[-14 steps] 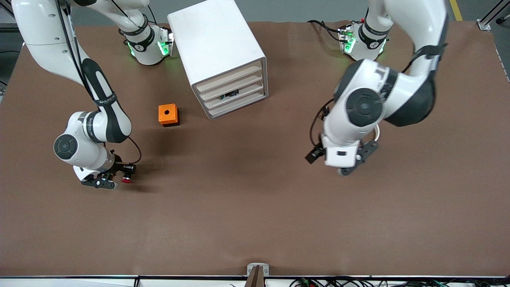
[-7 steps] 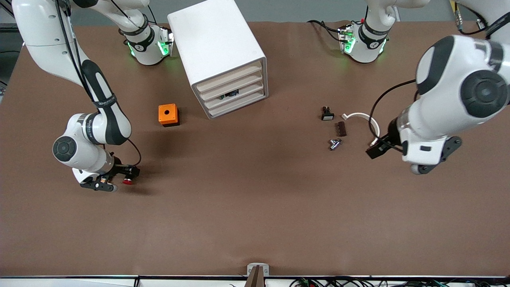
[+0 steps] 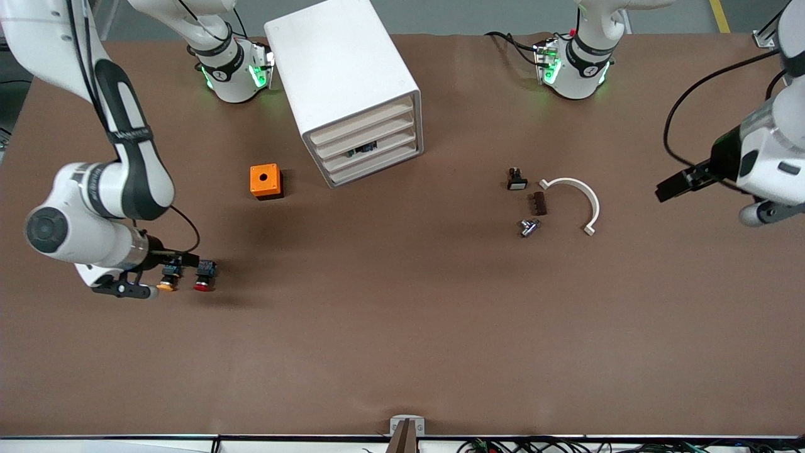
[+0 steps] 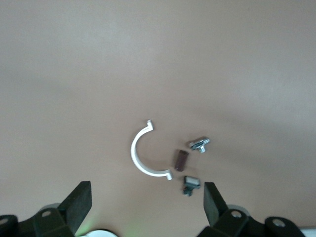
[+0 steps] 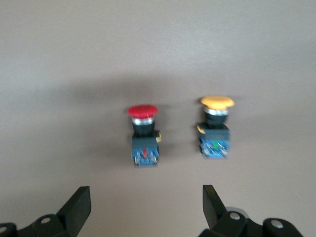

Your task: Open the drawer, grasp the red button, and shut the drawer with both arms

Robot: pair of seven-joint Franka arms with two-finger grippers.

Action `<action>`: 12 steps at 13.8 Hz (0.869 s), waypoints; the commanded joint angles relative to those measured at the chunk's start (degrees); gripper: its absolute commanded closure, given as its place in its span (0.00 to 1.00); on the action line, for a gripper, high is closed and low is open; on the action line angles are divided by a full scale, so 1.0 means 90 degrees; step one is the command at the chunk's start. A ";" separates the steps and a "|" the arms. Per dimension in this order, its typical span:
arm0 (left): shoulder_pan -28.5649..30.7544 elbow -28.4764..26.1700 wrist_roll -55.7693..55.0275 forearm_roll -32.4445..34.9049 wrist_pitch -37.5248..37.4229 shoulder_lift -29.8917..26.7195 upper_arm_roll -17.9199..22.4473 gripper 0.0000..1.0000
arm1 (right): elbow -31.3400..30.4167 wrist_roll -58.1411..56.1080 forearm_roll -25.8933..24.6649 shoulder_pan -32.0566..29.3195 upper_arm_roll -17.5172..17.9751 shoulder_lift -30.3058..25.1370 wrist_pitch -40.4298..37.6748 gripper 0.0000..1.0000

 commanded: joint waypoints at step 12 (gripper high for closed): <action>0.0073 -0.1583 0.1616 0.0005 0.0114 -0.1735 0.0021 0.00 | 0.1569 -0.0389 -0.0181 -0.0235 0.0096 -0.1694 -0.3312 0.00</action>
